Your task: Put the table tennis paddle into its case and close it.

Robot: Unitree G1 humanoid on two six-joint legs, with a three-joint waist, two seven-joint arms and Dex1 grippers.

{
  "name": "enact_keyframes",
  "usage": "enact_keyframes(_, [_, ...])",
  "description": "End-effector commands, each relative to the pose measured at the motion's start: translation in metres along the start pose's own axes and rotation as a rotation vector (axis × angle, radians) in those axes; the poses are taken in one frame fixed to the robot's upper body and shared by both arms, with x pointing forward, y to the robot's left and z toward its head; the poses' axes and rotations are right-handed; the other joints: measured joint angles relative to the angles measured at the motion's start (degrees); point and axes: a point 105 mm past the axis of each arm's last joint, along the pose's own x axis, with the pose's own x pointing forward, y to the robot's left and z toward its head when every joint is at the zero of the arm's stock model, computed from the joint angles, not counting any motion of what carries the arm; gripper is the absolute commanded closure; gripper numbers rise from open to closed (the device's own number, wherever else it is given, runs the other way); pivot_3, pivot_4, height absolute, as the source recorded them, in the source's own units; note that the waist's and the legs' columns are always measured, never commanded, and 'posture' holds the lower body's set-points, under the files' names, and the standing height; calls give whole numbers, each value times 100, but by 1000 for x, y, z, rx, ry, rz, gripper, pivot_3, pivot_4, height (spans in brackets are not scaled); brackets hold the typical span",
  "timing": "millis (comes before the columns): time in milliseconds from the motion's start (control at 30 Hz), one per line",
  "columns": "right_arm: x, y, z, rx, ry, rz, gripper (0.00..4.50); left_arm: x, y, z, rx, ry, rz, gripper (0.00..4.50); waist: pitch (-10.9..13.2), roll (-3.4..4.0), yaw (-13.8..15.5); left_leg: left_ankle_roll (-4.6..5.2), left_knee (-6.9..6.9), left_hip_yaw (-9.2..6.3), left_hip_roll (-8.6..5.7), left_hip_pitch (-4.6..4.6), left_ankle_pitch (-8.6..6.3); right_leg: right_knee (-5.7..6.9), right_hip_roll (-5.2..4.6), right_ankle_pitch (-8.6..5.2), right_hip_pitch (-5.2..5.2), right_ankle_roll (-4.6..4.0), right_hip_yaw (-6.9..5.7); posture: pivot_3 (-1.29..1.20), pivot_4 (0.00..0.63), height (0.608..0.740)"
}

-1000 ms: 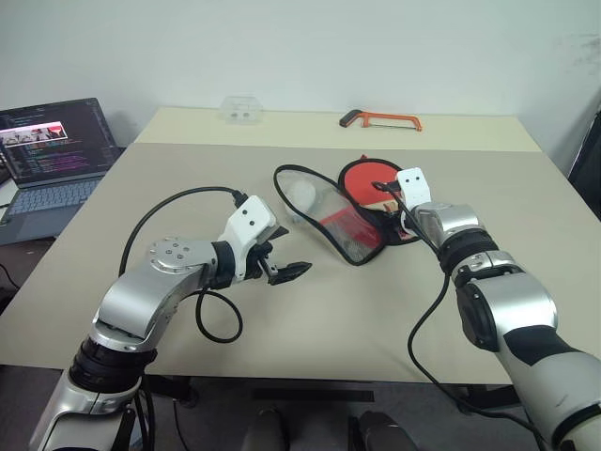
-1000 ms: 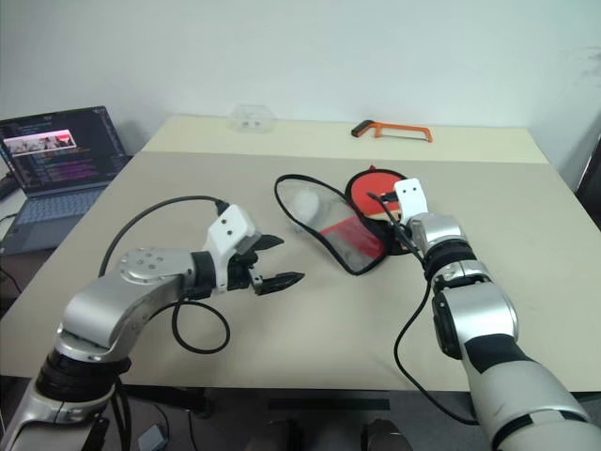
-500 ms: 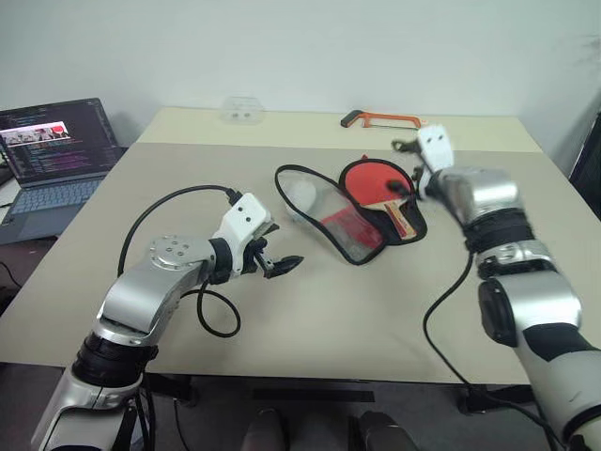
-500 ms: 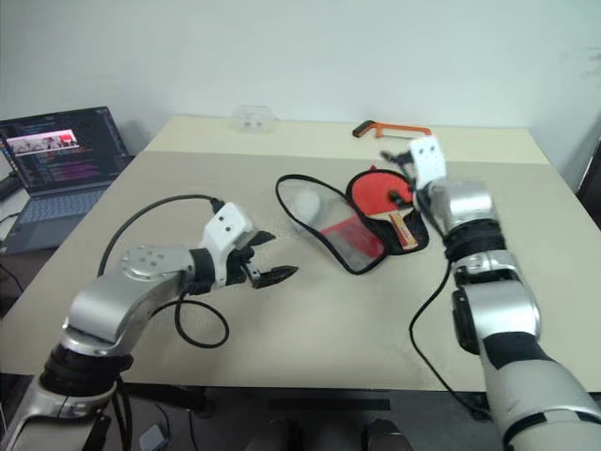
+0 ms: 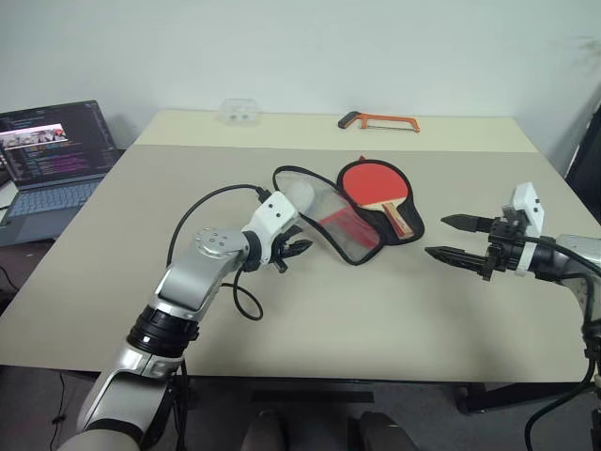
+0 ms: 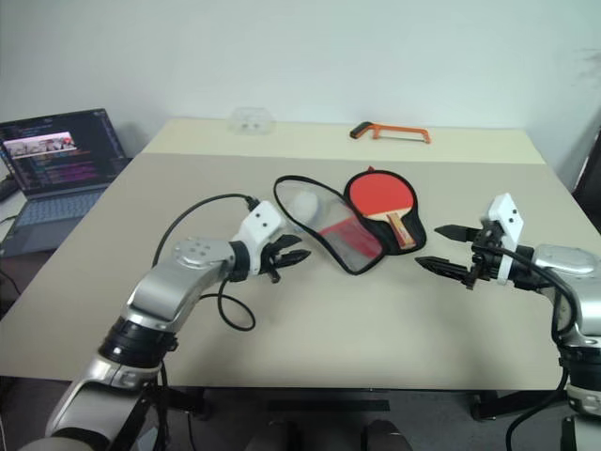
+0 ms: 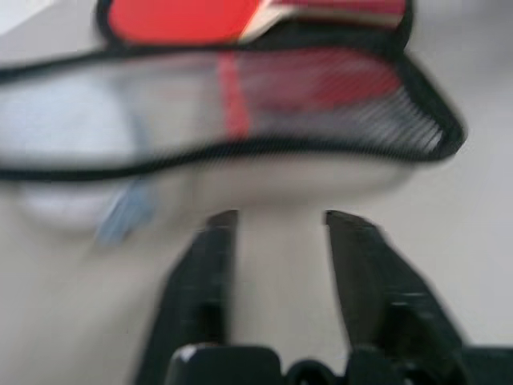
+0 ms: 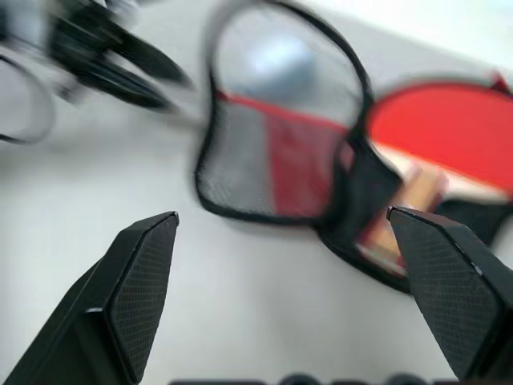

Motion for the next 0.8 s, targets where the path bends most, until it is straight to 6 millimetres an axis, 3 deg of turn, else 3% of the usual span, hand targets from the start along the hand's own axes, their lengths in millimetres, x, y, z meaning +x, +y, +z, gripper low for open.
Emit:
enact_keyframes(33, [-4, 9, 14, -64, -51, 14, 0, 5, 9, 5, 32, 3, 36, 4228, 1, -2, -15, 0, -1, 2, 0, 21, 0, -1, 0, -3, 16, 5, 3, 0, 150, 740])
enact_keyframes(67, [-3, 9, 15, -65, -61, 0, 0, 8, 9, 4, 40, 15, 40, 4476, 2, -3, -16, 1, -4, 2, -2, 41, 0, -3, 0, -12, 36, 20, 3, 0, 150, 740])
enact_keyframes(233, [-2, 9, 16, -66, -77, -43, 0, 24, 11, 12, 46, -3, 64, 4476, 3, -6, -1, 0, -4, 5, -4, 60, -1, -11, -3, -14, 60, 23, 6, 0, 150, 740])
enact_keyframes(400, [-6, 11, 17, -67, -94, -83, 0, 49, 5, 60, 48, -240, 74, 4476, 4, -8, 95, 0, -8, 4, -6, 47, -1, -28, -5, -2, 57, 3, 1, 0, 150, 740])
enact_keyframes(500, [-9, 14, 20, -65, -114, -111, 0, 71, 7, 115, 3, -435, 144, 4476, 9, -16, 158, 0, -7, 3, -8, 44, -1, -34, -6, -1, 57, 5, -1, 0, 150, 740])
enact_keyframes(567, [-10, 15, 21, -64, -121, -130, 0, 87, 2, 129, -41, -466, 169, 4476, 10, -17, 164, 1, -5, -2, -12, 33, -1, -44, -7, 0, 56, 12, -5, 0, 150, 740])
enact_keyframes(700, [-11, 19, 25, -61, -141, -152, 0, 127, -29, 107, -62, -336, 172, 4476, 3, -13, 150, 6, -13, 0, -18, 23, -5, -95, -10, 7, 66, 23, 0, 0, 150, 740])
enact_keyframes(800, [-8, 20, 28, -47, -147, -165, 0, 134, -37, 98, -20, -306, 195, 4476, 3, -13, 96, 8, -21, 3, -20, 15, -7, -105, -10, 9, 54, 20, 7, 0, 150, 740])
